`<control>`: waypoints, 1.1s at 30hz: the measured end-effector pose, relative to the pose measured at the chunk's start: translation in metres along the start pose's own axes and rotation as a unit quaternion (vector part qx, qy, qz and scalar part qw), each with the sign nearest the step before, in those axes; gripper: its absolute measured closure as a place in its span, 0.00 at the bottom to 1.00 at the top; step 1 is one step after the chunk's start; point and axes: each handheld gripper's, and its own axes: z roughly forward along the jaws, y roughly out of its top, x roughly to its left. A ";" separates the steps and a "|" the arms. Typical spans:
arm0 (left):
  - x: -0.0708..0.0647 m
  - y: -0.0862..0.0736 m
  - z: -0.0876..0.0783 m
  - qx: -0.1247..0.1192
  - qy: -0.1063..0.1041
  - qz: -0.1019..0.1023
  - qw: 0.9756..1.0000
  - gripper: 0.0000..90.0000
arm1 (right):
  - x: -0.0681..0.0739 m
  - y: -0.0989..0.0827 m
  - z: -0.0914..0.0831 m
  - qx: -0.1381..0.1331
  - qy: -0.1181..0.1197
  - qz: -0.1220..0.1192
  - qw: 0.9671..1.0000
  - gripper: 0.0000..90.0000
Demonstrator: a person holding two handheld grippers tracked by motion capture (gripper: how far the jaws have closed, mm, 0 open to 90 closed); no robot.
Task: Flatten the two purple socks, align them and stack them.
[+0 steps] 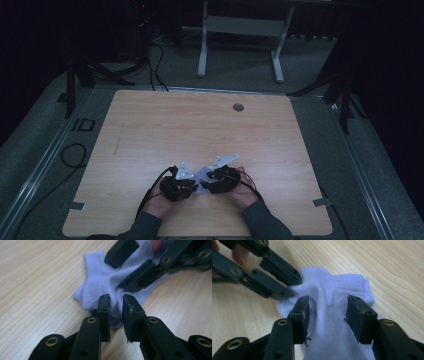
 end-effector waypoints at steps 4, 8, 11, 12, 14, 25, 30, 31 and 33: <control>0.000 0.000 0.001 0.005 0.005 0.003 1.000 0.85 | 0.000 0.000 0.000 0.000 0.003 0.000 1.000 0.57; 0.001 0.000 0.001 0.006 -0.001 -0.010 1.000 0.85 | -0.001 0.001 -0.008 -0.011 -0.011 -0.001 1.000 0.56; 0.002 0.000 0.001 0.005 -0.001 -0.011 1.000 0.85 | -0.006 0.004 -0.029 -0.038 -0.025 0.014 0.999 0.56; 0.002 0.000 0.001 0.005 -0.001 -0.011 1.000 0.85 | -0.008 0.004 -0.038 -0.045 -0.031 0.020 0.998 0.56; 0.001 0.000 0.001 0.005 0.000 -0.011 1.000 0.85 | -0.013 0.001 -0.054 -0.053 -0.050 0.032 0.997 0.56; 0.001 0.000 0.001 0.005 0.001 -0.011 1.000 0.85 | -0.022 -0.046 -0.077 -0.008 -0.106 0.095 0.990 0.65; 0.000 0.000 -0.001 0.003 0.011 -0.003 1.000 0.84 | -0.024 -0.054 -0.065 0.020 -0.105 0.097 0.990 0.82; 0.000 0.001 -0.003 -0.003 0.011 -0.005 1.000 0.84 | -0.024 -0.054 -0.065 0.020 -0.105 0.097 0.990 0.82; 0.000 0.003 -0.008 -0.022 0.009 -0.009 1.000 0.84 | -0.023 -0.053 -0.064 0.023 -0.108 0.095 0.989 0.87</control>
